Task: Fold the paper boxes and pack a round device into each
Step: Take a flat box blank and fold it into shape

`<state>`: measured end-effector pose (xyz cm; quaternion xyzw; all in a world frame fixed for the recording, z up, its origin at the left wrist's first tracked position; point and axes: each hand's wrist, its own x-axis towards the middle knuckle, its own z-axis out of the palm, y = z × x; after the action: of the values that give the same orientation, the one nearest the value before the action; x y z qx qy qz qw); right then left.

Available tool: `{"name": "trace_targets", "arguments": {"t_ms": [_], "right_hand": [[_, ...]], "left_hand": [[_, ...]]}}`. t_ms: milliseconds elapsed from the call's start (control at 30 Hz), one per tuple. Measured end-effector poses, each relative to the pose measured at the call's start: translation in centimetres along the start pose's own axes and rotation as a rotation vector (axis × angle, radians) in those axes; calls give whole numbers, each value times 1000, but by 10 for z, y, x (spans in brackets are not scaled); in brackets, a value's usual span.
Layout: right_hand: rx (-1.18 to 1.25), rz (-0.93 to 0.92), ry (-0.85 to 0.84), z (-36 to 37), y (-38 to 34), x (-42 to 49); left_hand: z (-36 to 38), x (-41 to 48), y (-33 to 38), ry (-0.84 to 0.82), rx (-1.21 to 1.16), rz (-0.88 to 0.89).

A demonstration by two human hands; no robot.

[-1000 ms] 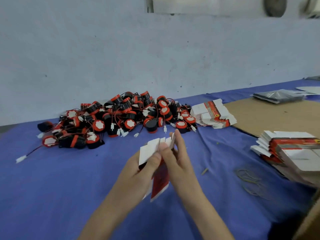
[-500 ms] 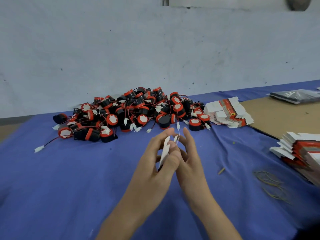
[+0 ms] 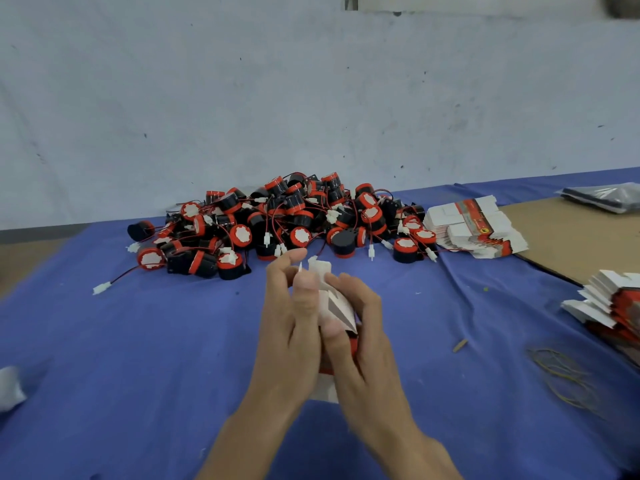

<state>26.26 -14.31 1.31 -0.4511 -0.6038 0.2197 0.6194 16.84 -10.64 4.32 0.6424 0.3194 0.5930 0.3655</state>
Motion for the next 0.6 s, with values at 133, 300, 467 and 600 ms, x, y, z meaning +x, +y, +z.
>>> {"name": "trace_targets", "arguments": {"t_ms": [133,300,467,600], "right_hand": [[-69,-78,93,-4,1,3],[-100,-132,159,-9,-1,5],[76,-62,167,-13,-1,5],[12,-30,106,-15,1,3]], "left_hand": [[5,-1,4,-19,-31,51],[6,-2,13,-57,-44,33],[-7,6,9,-199,-143,-101],[-9,5,9,-245,-101,-105]]}}
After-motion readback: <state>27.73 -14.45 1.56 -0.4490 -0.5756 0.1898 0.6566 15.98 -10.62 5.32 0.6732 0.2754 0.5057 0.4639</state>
